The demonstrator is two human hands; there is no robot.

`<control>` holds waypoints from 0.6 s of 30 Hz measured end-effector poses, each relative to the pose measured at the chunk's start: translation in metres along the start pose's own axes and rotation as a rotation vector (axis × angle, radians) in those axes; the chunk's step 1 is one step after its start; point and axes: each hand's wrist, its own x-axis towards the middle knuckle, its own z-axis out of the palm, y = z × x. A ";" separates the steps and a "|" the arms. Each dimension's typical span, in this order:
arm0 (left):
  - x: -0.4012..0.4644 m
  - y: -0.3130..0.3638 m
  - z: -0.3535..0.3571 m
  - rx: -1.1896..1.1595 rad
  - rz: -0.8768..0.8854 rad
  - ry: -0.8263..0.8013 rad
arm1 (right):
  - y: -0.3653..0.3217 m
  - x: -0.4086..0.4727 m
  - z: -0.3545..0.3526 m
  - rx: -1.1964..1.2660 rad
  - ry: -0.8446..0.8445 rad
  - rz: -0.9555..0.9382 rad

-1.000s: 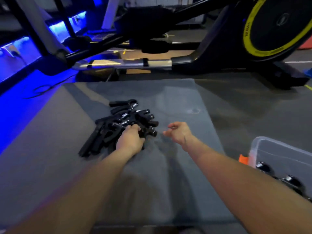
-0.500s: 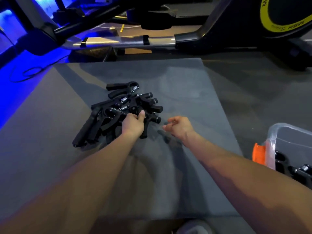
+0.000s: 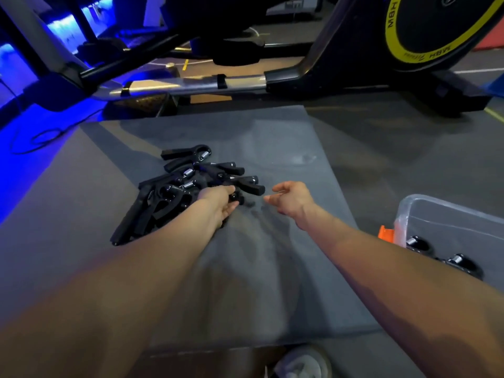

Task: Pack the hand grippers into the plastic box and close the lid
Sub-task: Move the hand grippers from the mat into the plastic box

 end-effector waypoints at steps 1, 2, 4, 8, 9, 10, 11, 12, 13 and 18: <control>-0.007 0.000 0.004 0.035 0.008 -0.011 | -0.002 -0.004 -0.006 0.005 0.003 -0.008; -0.017 0.001 0.010 0.077 0.020 -0.014 | -0.004 -0.008 -0.013 0.010 0.008 -0.017; -0.031 0.002 0.021 0.164 0.078 -0.011 | -0.009 -0.017 -0.029 0.019 0.025 -0.026; -0.064 0.014 0.046 0.398 0.246 -0.046 | -0.017 -0.034 -0.065 0.096 0.074 -0.035; -0.073 0.018 0.054 0.489 0.314 -0.063 | -0.019 -0.038 -0.075 0.136 0.085 -0.033; -0.081 0.020 0.061 0.568 0.385 -0.076 | -0.021 -0.043 -0.085 0.192 0.088 -0.028; -0.090 0.021 0.070 0.617 0.449 -0.097 | -0.023 -0.048 -0.095 0.245 0.086 -0.019; -0.100 0.021 0.079 0.654 0.503 -0.122 | -0.025 -0.053 -0.106 0.295 0.087 -0.015; -0.110 0.020 0.089 0.695 0.554 -0.141 | -0.026 -0.058 -0.119 0.340 0.096 -0.005; -0.158 0.004 0.139 1.014 0.853 -0.136 | -0.016 -0.078 -0.184 0.505 0.157 0.093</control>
